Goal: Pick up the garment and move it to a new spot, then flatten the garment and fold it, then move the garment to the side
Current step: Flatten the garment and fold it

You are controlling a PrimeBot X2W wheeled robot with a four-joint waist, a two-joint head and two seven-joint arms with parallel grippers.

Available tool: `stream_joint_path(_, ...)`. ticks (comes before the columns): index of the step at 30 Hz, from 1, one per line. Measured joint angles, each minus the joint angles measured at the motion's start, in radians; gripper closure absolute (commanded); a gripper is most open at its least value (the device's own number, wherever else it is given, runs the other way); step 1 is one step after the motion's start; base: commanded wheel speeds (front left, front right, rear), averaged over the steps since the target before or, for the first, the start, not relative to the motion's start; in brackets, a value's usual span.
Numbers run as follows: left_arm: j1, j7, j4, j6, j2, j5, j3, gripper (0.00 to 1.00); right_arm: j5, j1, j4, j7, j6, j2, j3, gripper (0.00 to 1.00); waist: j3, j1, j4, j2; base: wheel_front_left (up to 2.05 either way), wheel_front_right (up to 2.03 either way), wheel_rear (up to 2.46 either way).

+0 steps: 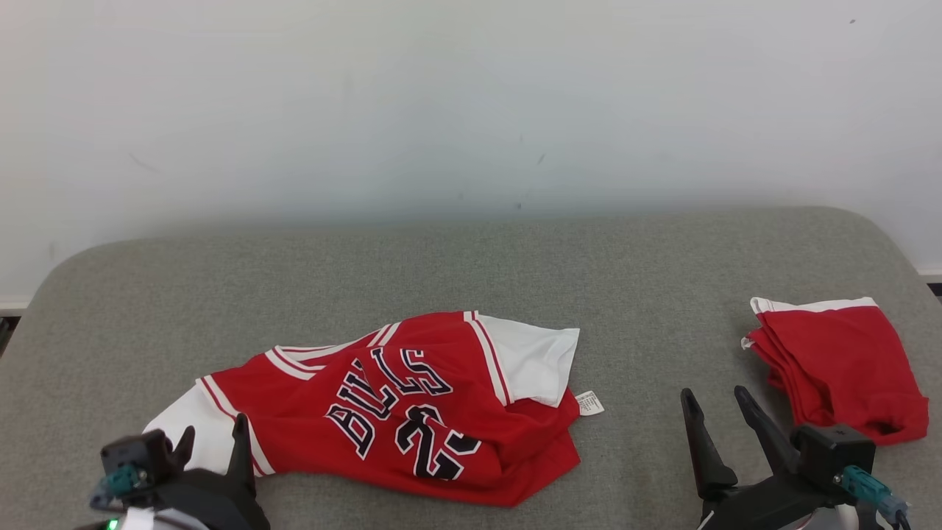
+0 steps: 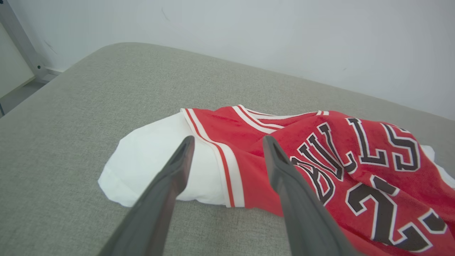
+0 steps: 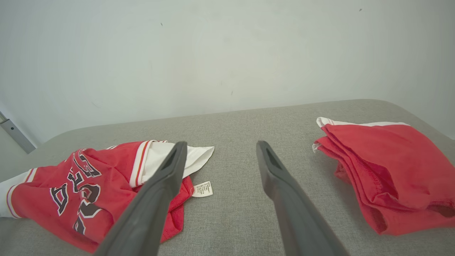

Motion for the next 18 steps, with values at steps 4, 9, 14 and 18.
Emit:
stream_joint_path(4, 0.078, -0.077, -0.092, 0.009, -0.014, 0.027, -0.009, 0.00, 0.001, 0.003, -0.002, -0.001, -0.005, 0.002, -0.001, 0.00, -0.010, 0.0000, -0.005, 0.0000, 0.00, 0.00, 0.00)
stream_joint_path(9, 0.157, -0.169, -0.206, 0.017, -0.032, 0.026, -0.005, 0.00, 0.011, 0.008, -0.004, -0.009, -0.007, 0.004, -0.004, 0.00, -0.015, 0.0001, -0.012, 0.0001, 0.00, 0.00, 0.00)
stream_joint_path(14, 0.233, -0.249, -0.308, 0.018, -0.032, 0.019, 0.015, 0.00, 0.017, 0.018, 0.007, -0.027, -0.007, 0.012, -0.008, 0.00, -0.020, 0.0001, -0.021, 0.0000, 0.00, 0.00, 0.00)
stream_joint_path(18, 0.274, -0.263, -0.345, 0.015, -0.031, 0.014, 0.018, 0.00, 0.018, 0.031, 0.015, -0.046, -0.008, 0.014, -0.018, 0.00, -0.020, 0.0001, -0.024, 0.0001, 0.00, 0.00, 0.00)
